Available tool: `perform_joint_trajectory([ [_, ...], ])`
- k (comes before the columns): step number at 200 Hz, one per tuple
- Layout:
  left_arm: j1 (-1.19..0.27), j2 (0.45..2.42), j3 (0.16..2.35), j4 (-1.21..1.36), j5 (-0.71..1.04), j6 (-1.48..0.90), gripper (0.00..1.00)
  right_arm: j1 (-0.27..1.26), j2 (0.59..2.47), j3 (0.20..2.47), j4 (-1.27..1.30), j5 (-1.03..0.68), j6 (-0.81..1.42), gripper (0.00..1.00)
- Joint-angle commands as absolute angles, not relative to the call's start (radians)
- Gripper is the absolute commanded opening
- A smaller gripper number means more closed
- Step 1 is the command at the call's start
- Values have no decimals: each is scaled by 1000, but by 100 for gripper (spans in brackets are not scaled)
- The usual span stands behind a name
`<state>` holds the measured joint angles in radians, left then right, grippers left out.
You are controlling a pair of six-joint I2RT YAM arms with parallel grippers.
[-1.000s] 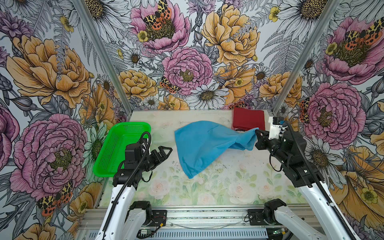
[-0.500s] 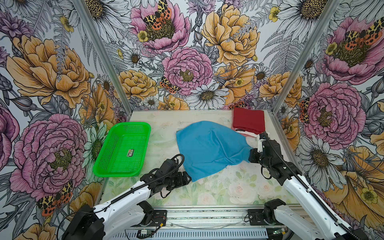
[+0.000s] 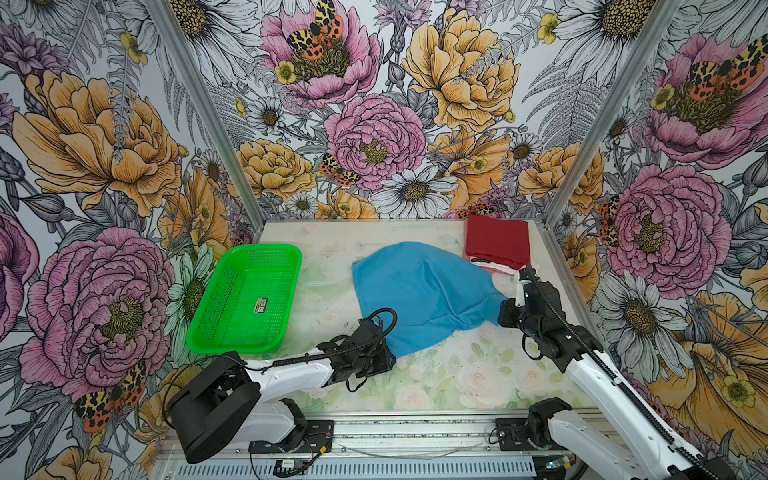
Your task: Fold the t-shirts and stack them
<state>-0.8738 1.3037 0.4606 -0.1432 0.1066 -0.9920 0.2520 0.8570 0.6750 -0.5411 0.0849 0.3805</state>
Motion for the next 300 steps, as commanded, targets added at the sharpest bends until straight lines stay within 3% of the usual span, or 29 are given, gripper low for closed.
perform_joint_trajectory([
  [1,-886,1334,469,-147,45,-1017,27,258,832,660,-525,90,370,0],
  [29,-883,1312,489,-213,5,-1011,0,256,828,667,-523,84,368,0],
  [66,-758,1143,602,-413,-13,-862,0,255,864,726,-506,-58,314,0],
  [101,-448,991,757,-542,155,-663,0,227,919,883,-501,-366,278,0],
  [138,-146,1126,1148,-664,317,-452,0,98,1091,1152,-486,-435,427,0],
  [169,16,1252,1482,-693,431,-435,0,-3,1151,1324,-412,-464,567,0],
  [206,42,1246,1652,-722,564,-441,0,-5,1078,1393,-411,-556,574,0],
  [245,45,1102,1738,-724,630,-480,0,12,894,1402,-407,-690,527,0],
  [300,49,1106,1751,-749,664,-498,0,8,856,1383,-410,-594,663,0],
])
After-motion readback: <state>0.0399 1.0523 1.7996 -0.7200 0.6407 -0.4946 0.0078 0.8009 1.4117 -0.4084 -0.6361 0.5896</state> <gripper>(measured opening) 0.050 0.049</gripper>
